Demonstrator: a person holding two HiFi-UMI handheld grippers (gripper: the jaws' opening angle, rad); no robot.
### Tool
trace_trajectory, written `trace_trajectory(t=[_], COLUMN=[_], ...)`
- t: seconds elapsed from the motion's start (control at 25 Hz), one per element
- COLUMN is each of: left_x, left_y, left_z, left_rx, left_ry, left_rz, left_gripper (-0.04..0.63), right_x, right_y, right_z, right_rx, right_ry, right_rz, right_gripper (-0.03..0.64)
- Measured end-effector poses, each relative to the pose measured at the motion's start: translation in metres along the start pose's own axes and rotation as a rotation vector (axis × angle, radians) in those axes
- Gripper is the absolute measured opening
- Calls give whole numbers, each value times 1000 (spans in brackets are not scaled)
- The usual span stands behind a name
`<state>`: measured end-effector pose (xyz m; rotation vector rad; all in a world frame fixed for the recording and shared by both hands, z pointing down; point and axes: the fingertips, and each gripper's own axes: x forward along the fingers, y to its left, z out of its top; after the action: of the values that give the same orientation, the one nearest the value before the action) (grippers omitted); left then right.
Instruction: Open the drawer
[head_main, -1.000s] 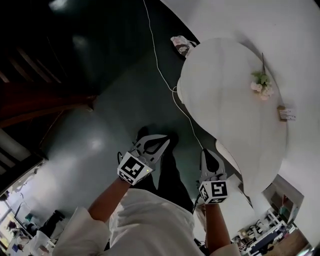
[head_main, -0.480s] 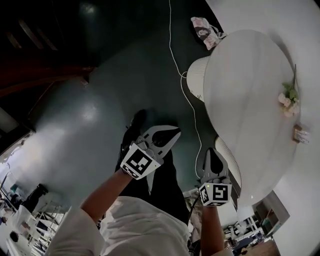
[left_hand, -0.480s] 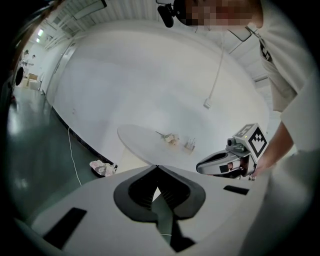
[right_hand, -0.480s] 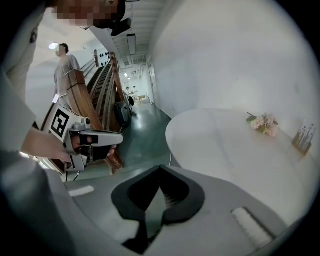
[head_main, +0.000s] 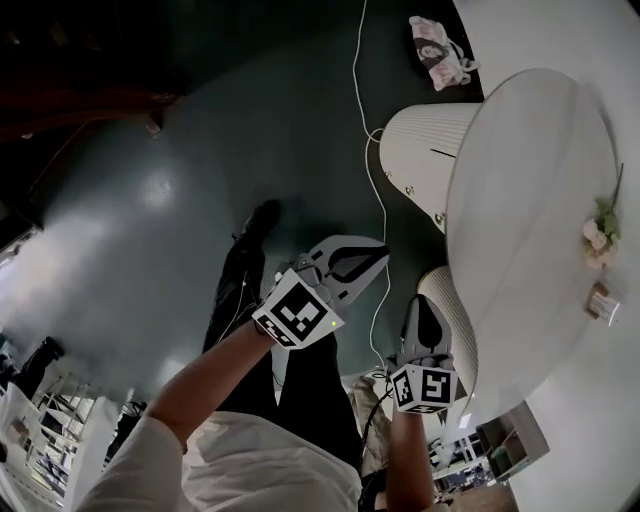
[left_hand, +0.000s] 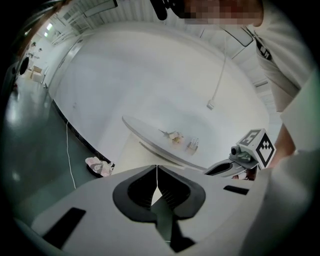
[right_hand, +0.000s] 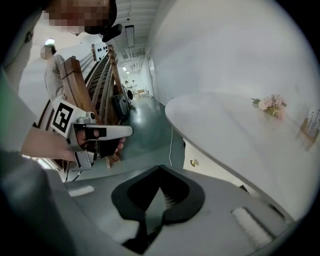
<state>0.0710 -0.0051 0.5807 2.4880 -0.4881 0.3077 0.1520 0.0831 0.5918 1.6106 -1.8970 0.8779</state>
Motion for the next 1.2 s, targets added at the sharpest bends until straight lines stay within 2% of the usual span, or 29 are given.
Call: trace_trajectory(t=[0.28, 0.56, 0.92, 1.2], left_x=[38, 83, 139, 179], left_y=[10, 25, 21, 11], left_z=[-35, -60, -90, -112], left_rx=[-22, -84, -139, -144], left_ry=[-28, -66, -62, -22], left_rz=[-57, -71, -156, -171], left_gripper=[5, 6, 78, 135], right_x=[20, 37, 49, 53], right_y=[-9, -26, -36, -48], right_z=[-34, -85, -109, -118], right_rx=[-44, -23, 29, 67], right_ry=[42, 95, 77, 53], right_rz=[-14, -34, -55, -71], right_gripper=[11, 11, 11, 11])
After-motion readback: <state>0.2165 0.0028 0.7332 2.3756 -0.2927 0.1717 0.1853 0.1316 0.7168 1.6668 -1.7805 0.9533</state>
